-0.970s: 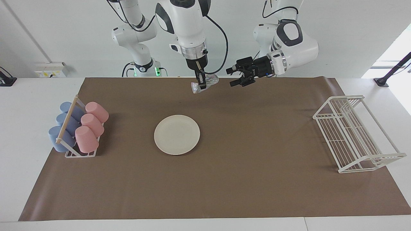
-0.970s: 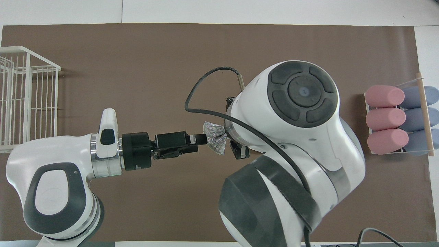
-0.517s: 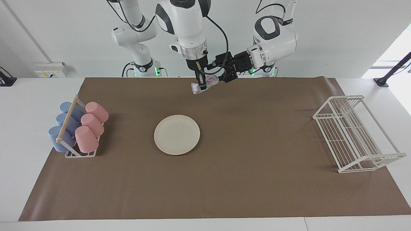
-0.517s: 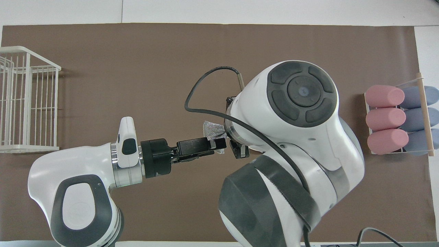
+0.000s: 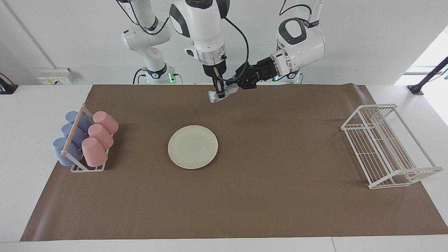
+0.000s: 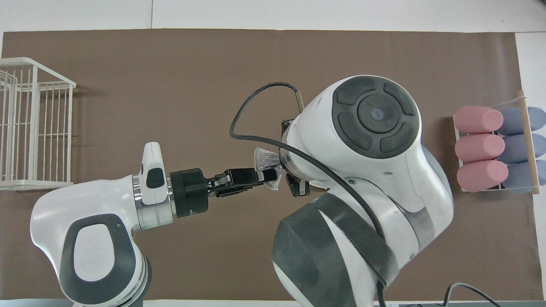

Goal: Wipe plate with sponge
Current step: 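Bring the pouch to the left gripper and grasp it there, then open the right gripper and withdraw it toward the pink sponges, then carry the pouch back into the wire basket with the left gripper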

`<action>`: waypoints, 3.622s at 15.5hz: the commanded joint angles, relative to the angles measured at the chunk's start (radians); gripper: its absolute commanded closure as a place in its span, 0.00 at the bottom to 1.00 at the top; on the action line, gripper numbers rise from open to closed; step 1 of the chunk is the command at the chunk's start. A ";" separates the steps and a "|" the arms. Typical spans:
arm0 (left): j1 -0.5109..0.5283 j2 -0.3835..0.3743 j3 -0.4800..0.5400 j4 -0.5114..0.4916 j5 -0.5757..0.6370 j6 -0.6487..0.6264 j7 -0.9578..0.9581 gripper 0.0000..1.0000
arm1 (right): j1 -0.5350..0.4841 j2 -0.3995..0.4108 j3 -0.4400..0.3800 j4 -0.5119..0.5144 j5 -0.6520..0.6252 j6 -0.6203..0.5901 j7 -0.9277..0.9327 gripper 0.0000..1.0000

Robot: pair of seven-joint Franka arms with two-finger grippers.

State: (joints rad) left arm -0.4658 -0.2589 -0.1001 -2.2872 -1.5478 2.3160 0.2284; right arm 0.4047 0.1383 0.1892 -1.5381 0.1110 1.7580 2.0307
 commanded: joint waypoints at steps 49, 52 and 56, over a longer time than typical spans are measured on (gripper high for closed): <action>0.092 0.251 -0.010 0.374 1.805 -0.775 -0.885 1.00 | -0.445 -0.120 -0.153 -0.004 -0.086 -0.318 -1.977 0.00; 0.070 0.304 -0.010 0.394 1.957 -0.892 -0.903 1.00 | -0.405 -0.128 -0.220 -0.028 -0.080 -0.315 -2.008 0.00; 0.062 0.334 -0.009 0.442 2.092 -1.007 -0.925 1.00 | -0.440 -0.111 -0.197 -0.024 -0.077 -0.305 -2.014 0.00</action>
State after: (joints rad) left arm -0.3893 0.0472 -0.1148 -1.8965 0.4632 1.3880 -0.6775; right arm -0.0208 0.0289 -0.0286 -1.5539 0.0305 1.4449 0.0354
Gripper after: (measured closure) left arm 0.938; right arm 0.000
